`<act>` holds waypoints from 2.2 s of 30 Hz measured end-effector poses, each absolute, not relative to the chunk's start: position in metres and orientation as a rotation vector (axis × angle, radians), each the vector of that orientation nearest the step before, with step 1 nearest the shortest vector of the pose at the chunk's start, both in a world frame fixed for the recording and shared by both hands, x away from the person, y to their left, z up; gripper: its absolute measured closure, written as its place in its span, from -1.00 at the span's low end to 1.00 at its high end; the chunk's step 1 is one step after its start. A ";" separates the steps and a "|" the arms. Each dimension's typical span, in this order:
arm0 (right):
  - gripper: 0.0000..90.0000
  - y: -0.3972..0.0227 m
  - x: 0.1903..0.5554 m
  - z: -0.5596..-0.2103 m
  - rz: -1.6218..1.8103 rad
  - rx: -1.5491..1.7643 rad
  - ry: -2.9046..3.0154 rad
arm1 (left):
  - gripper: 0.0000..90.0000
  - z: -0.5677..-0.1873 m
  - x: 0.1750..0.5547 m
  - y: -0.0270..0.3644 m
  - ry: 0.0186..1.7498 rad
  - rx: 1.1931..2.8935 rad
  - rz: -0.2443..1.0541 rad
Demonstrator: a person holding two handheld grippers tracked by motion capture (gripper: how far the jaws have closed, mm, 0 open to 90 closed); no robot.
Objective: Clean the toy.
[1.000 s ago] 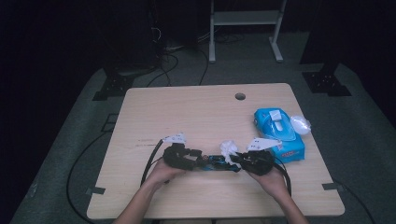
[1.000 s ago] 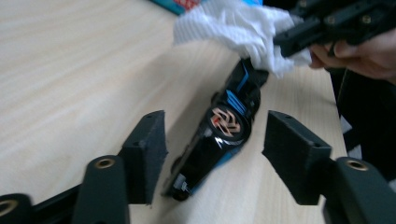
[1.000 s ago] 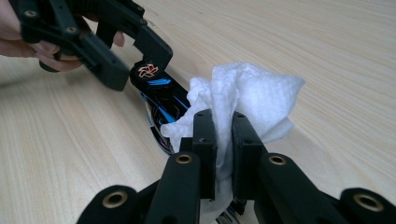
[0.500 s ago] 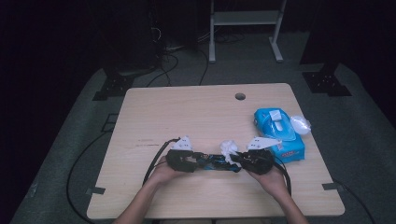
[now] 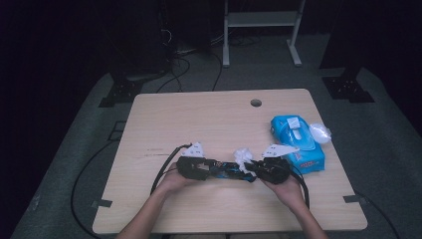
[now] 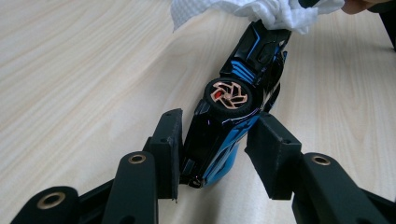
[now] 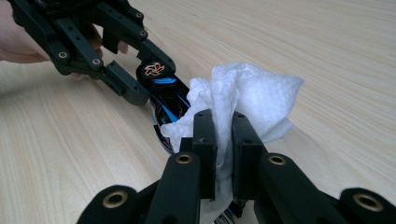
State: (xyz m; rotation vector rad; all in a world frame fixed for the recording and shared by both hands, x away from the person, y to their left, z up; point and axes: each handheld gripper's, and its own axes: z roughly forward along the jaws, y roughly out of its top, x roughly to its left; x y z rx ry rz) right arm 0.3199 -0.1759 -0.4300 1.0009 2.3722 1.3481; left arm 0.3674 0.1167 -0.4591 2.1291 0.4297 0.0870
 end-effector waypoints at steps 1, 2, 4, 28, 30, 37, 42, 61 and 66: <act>0.83 -0.176 0.319 -0.430 1.350 0.999 2.372 | 0.25 -0.459 0.366 0.117 0.432 2.133 0.086; 0.83 -0.176 0.318 -0.430 1.350 0.994 2.372 | 0.25 -0.459 0.366 0.117 0.436 2.134 0.083; 0.83 -0.176 0.316 -0.430 1.349 0.985 2.372 | 0.23 -0.459 0.364 0.117 0.446 2.131 0.081; 0.83 -0.173 0.295 -0.435 1.352 0.866 2.325 | 0.12 -0.461 0.354 0.119 0.509 2.124 0.031; 0.83 -0.173 0.293 -0.436 1.352 0.852 2.324 | 0.12 -0.462 0.353 0.120 0.504 2.125 0.030; 0.83 -0.172 0.285 -0.435 1.357 0.826 2.332 | -0.03 -0.461 0.349 0.122 0.507 2.124 -0.036; 0.83 -0.172 0.277 -0.435 1.367 0.810 2.349 | -0.15 -0.461 0.346 0.123 0.506 2.140 -0.064; 0.81 -0.171 0.265 -0.459 1.313 0.861 2.490 | -0.39 -0.469 0.333 0.118 0.397 2.273 0.033; 0.81 -0.173 0.271 -0.448 1.340 0.851 2.468 | -0.51 -0.471 0.333 0.115 0.381 2.297 0.041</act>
